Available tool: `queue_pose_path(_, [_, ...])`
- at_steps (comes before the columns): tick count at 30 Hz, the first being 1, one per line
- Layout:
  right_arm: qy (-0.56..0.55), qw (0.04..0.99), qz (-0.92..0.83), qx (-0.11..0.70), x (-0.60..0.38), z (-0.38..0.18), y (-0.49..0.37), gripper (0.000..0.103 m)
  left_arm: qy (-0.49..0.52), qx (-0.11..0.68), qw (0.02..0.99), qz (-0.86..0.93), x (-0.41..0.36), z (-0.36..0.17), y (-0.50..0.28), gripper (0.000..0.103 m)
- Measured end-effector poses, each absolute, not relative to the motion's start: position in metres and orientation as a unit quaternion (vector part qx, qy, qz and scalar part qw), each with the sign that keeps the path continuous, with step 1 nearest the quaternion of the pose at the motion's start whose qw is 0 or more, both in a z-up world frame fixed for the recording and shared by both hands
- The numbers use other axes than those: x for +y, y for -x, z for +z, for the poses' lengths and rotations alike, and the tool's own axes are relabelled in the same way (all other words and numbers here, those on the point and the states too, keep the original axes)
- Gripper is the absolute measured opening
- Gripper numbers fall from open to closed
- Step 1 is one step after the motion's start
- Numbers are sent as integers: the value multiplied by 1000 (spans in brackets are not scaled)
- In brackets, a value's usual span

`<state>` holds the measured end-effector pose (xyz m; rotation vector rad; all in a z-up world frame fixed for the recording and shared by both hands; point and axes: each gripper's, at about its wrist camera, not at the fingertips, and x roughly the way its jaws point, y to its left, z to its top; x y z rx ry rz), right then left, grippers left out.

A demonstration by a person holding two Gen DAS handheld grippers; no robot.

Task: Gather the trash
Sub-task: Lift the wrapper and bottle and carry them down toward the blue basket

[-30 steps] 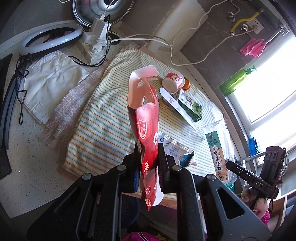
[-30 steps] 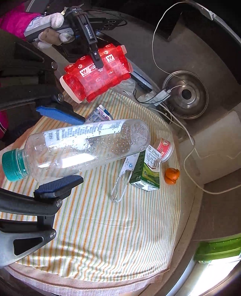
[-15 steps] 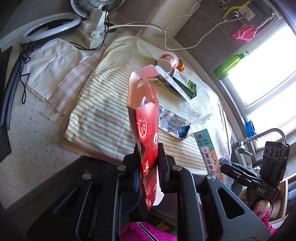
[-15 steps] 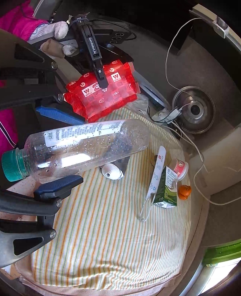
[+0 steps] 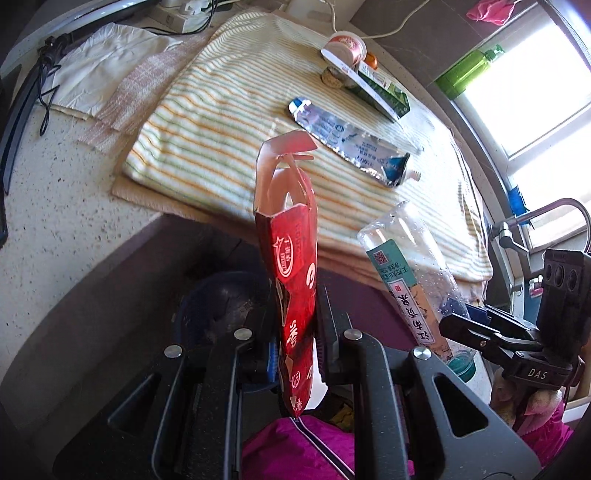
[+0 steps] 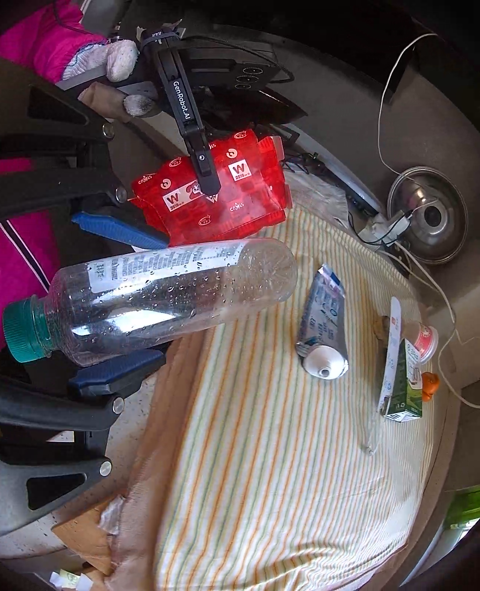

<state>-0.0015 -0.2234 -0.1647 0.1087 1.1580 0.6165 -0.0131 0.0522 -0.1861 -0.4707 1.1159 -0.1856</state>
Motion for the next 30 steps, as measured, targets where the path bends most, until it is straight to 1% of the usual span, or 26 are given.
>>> queue_pose_path(14, [-4, 773, 266, 576, -204, -216, 24, 58, 186, 577, 791, -84, 38, -250, 20, 14])
queue_pose_path(30, [54, 756, 228, 611, -186, -283, 21, 58, 151, 628, 760, -68, 27, -323, 13, 14])
